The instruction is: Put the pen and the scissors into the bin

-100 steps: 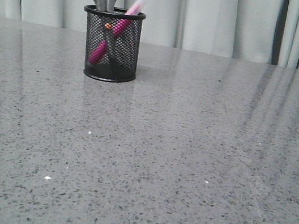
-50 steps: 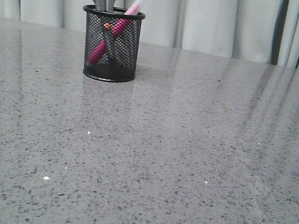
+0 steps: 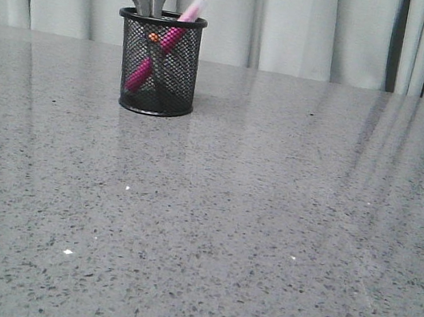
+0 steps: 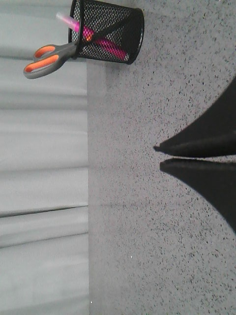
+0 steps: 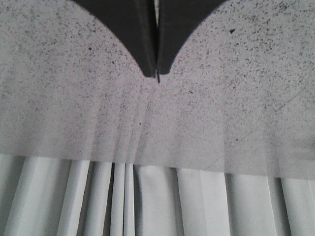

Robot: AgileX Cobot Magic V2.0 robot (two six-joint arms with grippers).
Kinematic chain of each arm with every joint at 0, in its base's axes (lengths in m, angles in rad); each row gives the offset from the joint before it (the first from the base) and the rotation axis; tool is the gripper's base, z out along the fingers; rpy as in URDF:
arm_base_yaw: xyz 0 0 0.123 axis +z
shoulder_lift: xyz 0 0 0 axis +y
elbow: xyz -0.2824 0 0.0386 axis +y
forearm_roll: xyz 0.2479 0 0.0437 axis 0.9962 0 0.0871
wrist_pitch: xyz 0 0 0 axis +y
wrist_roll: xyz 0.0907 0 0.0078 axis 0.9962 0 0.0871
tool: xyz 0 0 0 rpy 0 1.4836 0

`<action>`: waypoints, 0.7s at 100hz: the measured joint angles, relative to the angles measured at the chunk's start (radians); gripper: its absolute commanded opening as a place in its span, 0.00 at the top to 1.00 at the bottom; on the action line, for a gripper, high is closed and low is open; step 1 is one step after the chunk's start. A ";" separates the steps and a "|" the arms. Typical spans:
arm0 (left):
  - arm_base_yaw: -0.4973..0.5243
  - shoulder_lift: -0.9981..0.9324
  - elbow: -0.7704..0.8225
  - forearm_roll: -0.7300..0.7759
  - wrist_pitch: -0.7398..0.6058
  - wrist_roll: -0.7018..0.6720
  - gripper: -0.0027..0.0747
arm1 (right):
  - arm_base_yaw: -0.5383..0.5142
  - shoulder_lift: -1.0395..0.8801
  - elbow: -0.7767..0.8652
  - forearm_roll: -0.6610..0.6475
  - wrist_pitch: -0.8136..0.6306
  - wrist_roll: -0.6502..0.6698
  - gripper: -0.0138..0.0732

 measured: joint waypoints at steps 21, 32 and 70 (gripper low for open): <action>0.000 0.000 0.000 0.000 0.000 0.000 0.99 | 0.000 0.000 0.000 -0.002 0.041 0.000 0.92; 0.000 0.000 0.000 0.000 0.000 0.000 0.99 | 0.000 0.000 0.000 -0.003 0.035 0.000 0.92; 0.000 0.000 0.000 0.000 0.000 0.000 0.99 | 0.000 0.000 0.000 -0.003 0.028 0.000 0.92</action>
